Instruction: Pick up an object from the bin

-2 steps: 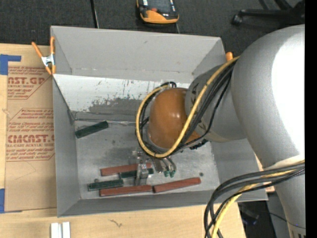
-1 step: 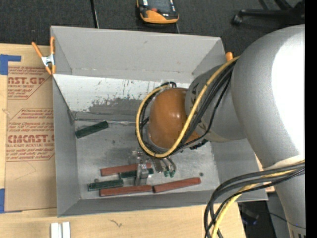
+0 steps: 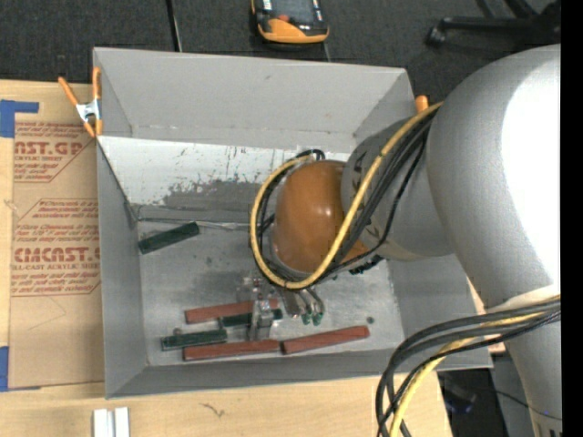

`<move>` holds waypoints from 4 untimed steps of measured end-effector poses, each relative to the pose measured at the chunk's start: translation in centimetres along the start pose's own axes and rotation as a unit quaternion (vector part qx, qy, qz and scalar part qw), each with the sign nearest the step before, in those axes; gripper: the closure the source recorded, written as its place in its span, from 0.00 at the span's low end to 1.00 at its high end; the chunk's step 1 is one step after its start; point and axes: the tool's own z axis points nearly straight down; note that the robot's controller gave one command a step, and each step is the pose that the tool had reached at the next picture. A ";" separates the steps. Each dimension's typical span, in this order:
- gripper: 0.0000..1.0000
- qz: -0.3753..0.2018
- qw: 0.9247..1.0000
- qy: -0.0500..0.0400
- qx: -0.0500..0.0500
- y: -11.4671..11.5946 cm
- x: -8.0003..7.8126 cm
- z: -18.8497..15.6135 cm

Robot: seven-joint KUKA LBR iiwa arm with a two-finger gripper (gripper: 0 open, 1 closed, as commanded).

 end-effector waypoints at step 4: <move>1.00 0.000 1.000 0.001 0.000 0.0 0.1 -4.7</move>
Offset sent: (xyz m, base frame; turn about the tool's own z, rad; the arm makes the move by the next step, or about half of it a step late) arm 0.0002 0.0000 0.0636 0.0000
